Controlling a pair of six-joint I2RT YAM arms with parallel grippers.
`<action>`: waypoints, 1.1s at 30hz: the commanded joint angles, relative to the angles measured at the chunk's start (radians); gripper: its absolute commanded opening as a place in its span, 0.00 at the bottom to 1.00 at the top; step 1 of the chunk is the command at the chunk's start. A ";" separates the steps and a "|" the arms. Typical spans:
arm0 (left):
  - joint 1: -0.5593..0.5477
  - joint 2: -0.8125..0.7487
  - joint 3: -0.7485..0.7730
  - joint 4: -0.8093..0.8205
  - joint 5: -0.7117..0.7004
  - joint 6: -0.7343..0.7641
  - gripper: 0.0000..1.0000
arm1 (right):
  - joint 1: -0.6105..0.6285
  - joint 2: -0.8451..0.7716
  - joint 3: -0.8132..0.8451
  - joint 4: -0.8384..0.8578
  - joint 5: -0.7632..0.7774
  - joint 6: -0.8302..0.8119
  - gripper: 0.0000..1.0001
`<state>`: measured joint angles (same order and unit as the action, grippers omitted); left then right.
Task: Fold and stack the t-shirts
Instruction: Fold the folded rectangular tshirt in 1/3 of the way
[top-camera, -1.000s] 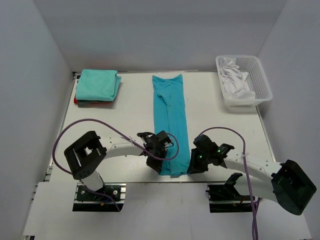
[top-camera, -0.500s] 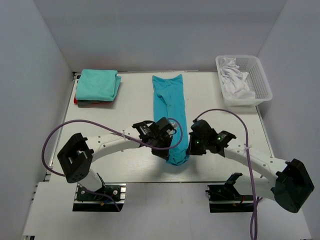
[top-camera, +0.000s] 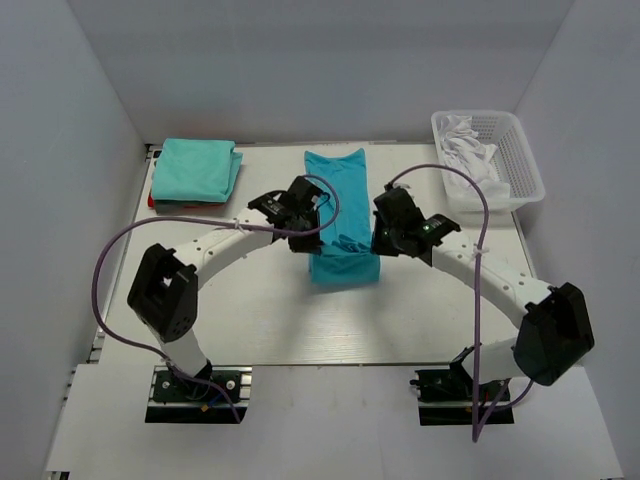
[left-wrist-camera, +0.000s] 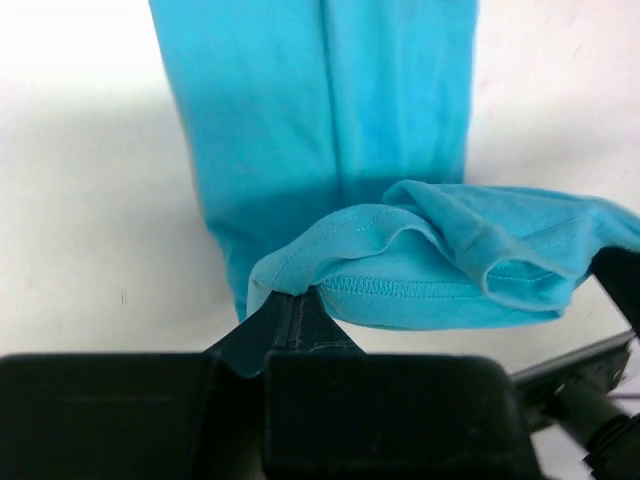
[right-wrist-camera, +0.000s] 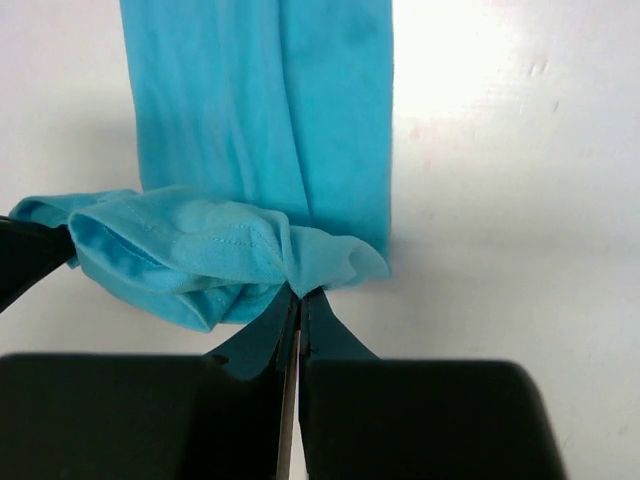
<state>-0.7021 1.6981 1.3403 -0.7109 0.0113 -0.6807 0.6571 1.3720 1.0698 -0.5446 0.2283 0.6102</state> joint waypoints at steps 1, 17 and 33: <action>0.042 0.038 0.108 0.005 -0.034 0.039 0.00 | -0.034 0.050 0.114 0.060 0.065 -0.058 0.00; 0.188 0.255 0.370 -0.013 0.033 0.139 0.00 | -0.152 0.369 0.429 0.060 -0.060 -0.181 0.00; 0.216 0.416 0.474 0.025 0.098 0.138 0.00 | -0.215 0.594 0.561 0.049 -0.165 -0.194 0.00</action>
<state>-0.4999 2.1216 1.7706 -0.6949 0.0990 -0.5419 0.4541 1.9388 1.5730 -0.5003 0.0944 0.4290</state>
